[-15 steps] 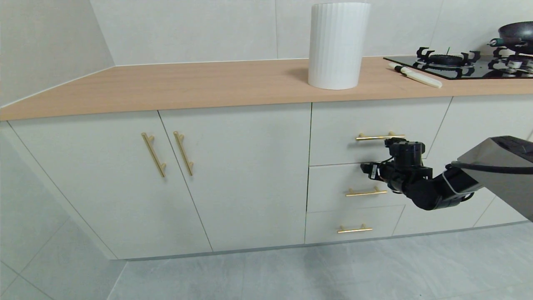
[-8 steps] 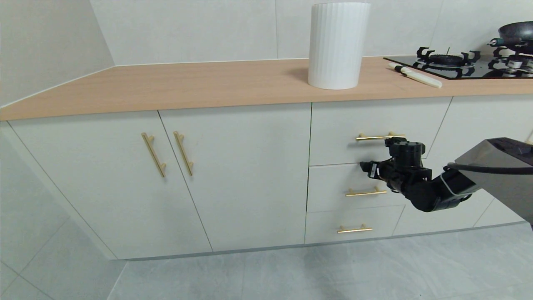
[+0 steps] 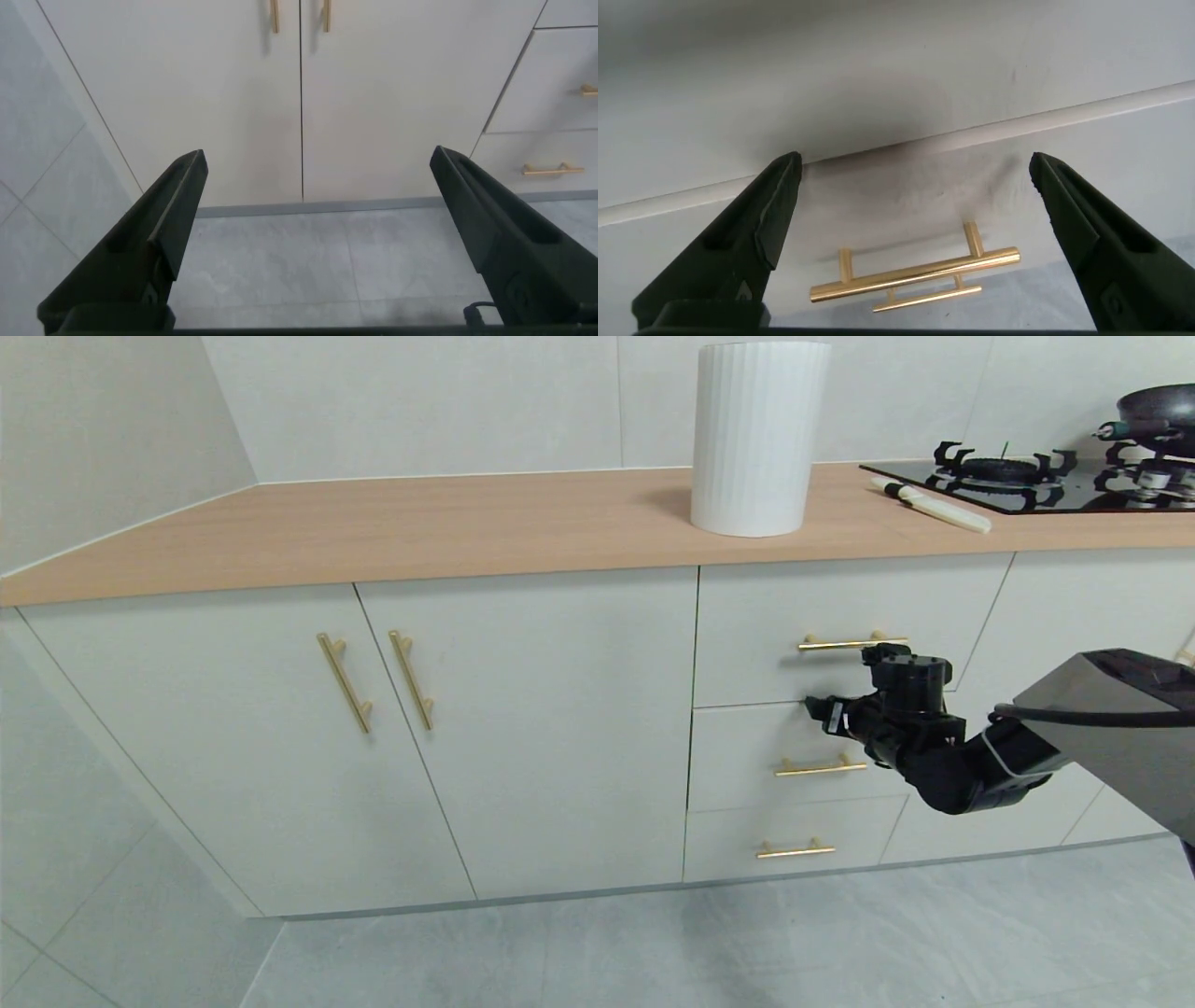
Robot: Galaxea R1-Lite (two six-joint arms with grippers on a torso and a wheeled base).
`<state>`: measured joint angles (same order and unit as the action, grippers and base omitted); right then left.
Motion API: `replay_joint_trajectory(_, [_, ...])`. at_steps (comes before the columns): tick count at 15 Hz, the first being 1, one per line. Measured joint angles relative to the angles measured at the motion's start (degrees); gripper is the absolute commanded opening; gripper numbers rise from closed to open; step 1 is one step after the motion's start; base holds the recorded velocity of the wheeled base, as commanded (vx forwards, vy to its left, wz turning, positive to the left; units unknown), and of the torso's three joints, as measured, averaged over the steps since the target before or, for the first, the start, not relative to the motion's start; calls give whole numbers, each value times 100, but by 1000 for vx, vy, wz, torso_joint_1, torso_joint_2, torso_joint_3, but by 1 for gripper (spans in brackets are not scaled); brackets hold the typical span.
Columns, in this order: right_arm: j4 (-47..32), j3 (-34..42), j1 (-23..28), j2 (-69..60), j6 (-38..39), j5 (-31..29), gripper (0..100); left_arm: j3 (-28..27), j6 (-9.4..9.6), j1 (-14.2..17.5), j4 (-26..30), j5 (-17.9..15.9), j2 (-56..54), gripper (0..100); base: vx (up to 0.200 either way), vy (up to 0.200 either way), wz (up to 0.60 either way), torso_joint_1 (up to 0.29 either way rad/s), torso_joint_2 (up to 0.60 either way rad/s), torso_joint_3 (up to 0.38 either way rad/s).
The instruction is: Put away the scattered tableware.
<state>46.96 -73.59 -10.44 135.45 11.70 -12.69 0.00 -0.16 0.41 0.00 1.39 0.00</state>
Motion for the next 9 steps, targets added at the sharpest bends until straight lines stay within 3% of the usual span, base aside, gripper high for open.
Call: replay_joint_trajectory(9, [-89,124,-61,184,-268,-13,100,0,0,0,0,0,0,100,0,0,0,0,0,0])
